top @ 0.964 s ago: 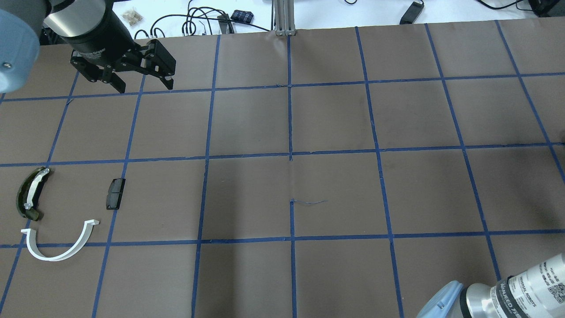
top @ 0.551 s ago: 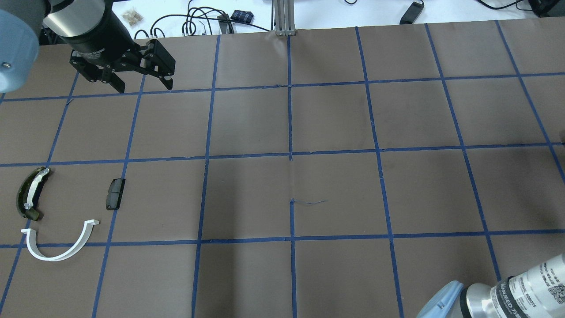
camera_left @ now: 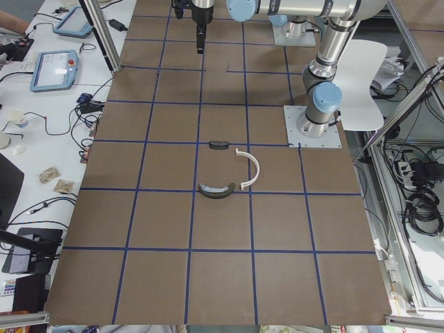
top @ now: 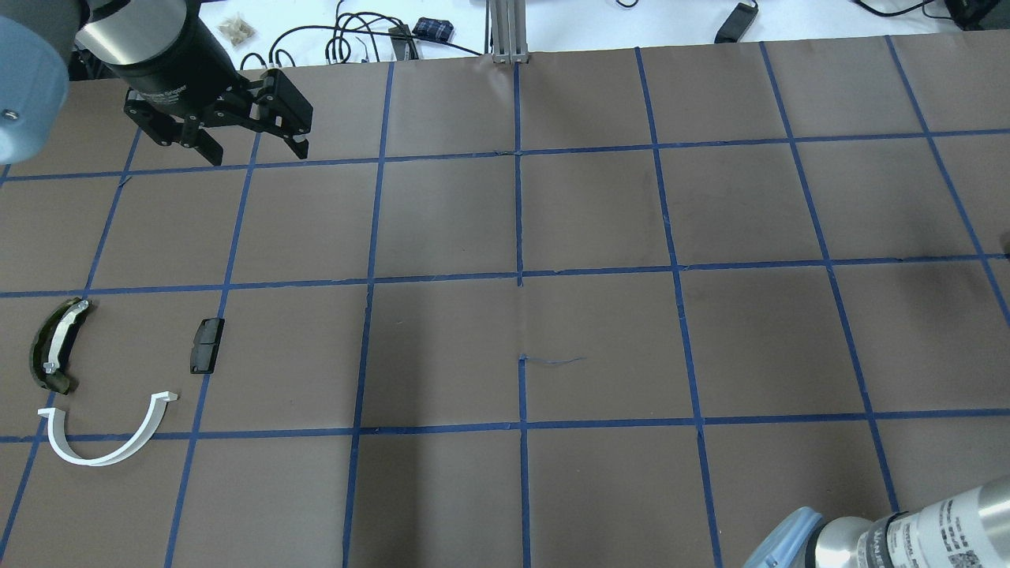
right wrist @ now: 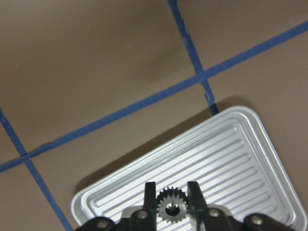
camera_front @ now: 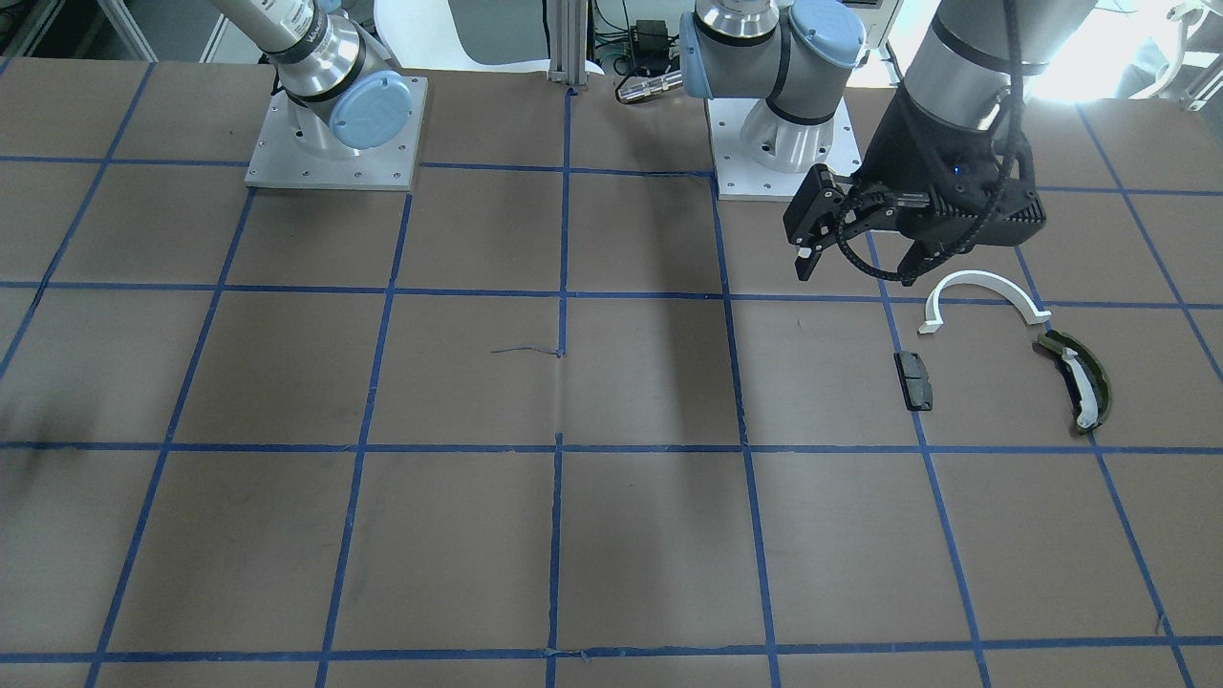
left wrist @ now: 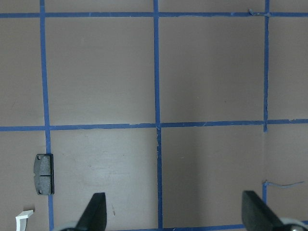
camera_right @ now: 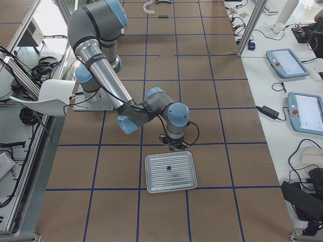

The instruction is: Place bearing gear from tray to pile

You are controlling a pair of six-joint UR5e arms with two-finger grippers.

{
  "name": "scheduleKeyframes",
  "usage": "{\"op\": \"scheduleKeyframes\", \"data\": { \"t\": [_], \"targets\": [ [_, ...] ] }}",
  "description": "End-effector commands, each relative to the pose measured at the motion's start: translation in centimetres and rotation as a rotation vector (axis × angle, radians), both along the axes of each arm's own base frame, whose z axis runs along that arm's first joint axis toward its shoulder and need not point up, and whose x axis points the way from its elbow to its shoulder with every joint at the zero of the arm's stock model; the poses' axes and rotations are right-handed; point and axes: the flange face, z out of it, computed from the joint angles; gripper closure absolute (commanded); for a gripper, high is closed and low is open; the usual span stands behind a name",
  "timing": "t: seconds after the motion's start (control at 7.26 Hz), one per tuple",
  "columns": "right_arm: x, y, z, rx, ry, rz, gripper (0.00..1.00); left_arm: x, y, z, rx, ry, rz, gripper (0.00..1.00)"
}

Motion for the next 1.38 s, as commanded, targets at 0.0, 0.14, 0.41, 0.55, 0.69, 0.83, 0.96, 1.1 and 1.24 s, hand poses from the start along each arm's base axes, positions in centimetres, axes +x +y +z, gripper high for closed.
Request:
{"op": "scheduleKeyframes", "data": {
  "t": [0.0, 0.14, 0.41, 0.55, 0.69, 0.83, 0.96, 1.1, 1.24],
  "targets": [
    [9.6, -3.7, 3.6, 0.001, -0.018, -0.109, 0.91, 0.0, -0.1, 0.0, 0.001, 0.001, 0.000, 0.00],
    [13.0, -5.5, 3.5, 0.004, -0.015, -0.125, 0.91, -0.1, 0.0, 0.0, -0.001, -0.001, -0.001, 0.00],
    [22.0, -8.6, 3.4, 0.003, -0.022, -0.204, 0.90, 0.0, 0.0, 0.0, -0.001, 0.001, 0.000, 0.00],
    [27.3, -9.8, 3.1, 0.008, -0.028, -0.246, 0.90, -0.1, 0.0, 0.0, -0.004, -0.001, -0.001, 0.00],
    [32.6, -10.7, 2.8, 0.010, -0.030, -0.307, 0.90, -0.1, 0.0, 0.0, -0.004, 0.000, -0.001, 0.00],
    [37.4, -11.0, 2.8, 0.010, -0.029, -0.344, 0.90, 0.0, 0.0, 0.0, -0.004, -0.001, 0.000, 0.00],
    [42.0, -11.0, 2.4, 0.013, -0.031, -0.408, 0.90, -0.1, 0.0, 0.0, -0.004, -0.001, -0.001, 0.00],
    [46.5, -10.8, 1.7, 0.027, -0.054, -0.466, 0.90, -0.1, 0.0, -0.1, -0.002, -0.001, -0.001, 0.00],
    [51.4, -10.2, 1.1, 0.047, -0.098, -0.539, 0.90, -0.1, 0.0, -0.1, -0.002, -0.001, -0.001, 0.00]
  ]
}}
